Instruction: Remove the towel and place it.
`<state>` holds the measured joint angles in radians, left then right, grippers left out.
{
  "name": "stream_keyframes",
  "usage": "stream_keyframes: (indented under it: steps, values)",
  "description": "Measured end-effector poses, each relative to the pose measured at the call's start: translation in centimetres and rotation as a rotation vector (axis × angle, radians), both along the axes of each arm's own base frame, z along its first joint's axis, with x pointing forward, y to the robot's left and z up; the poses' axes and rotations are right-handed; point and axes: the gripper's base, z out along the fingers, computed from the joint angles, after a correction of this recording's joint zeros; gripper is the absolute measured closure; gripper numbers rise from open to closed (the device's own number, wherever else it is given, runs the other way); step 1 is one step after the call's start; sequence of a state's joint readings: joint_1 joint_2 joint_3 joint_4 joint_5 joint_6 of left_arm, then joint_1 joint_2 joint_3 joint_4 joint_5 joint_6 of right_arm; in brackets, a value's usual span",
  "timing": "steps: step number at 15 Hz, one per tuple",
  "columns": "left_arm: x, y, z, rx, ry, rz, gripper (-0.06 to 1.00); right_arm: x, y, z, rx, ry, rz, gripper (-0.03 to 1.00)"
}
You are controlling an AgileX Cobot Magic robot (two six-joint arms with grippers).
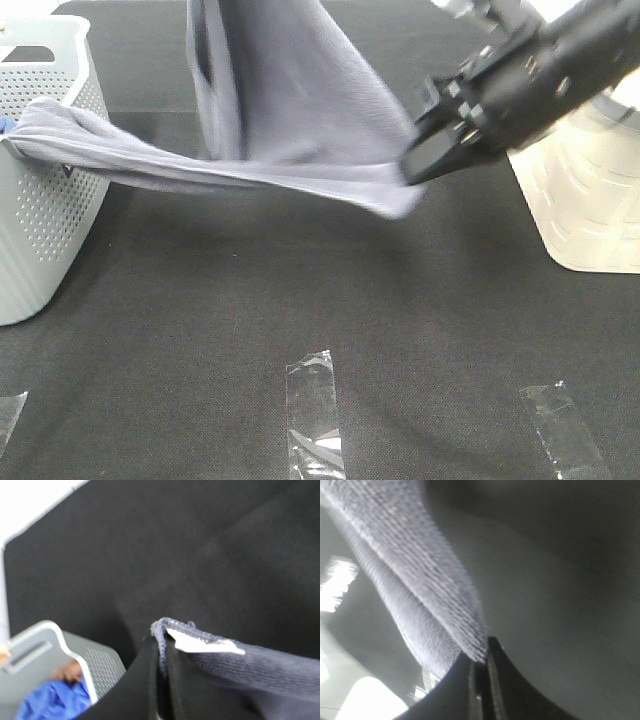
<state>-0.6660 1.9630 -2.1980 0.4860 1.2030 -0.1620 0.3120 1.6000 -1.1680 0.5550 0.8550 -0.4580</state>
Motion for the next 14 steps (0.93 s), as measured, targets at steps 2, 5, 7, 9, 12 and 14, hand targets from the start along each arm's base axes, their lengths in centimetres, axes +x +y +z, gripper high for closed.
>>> stream_keyframes:
  steps: [2, 5, 7, 9, 12, 14]
  values:
    - [2.5, 0.9, -2.4, -0.101, 0.086, 0.022, 0.94, 1.3, -1.3, 2.8, -0.163, -0.042, -0.08, 0.97]
    - [5.3, 1.4, -2.6, -0.3, -0.002, -0.014, 0.94, 3.4, -2.5, 8.7, -0.279, -0.244, -0.201, 0.97]
    - [6.4, 2.1, -0.9, -0.379, -0.158, -0.045, 0.94, 5.1, -2.6, 12.6, -0.284, -0.396, -0.244, 0.97]
    - [7.0, 2.9, 1.6, -0.454, -0.326, -0.074, 0.94, 6.9, -2.5, 15.8, -0.283, -0.53, -0.279, 0.97]
    - [6.8, 4.5, 6.0, -0.506, -0.528, -0.091, 0.94, 8.2, -2.5, 19.9, -0.247, -0.719, -0.321, 0.97]
    - [6.2, 5.2, 8.1, -0.515, -0.6, -0.092, 0.94, 8.0, -2.5, 22.1, -0.203, -0.816, -0.34, 0.97]
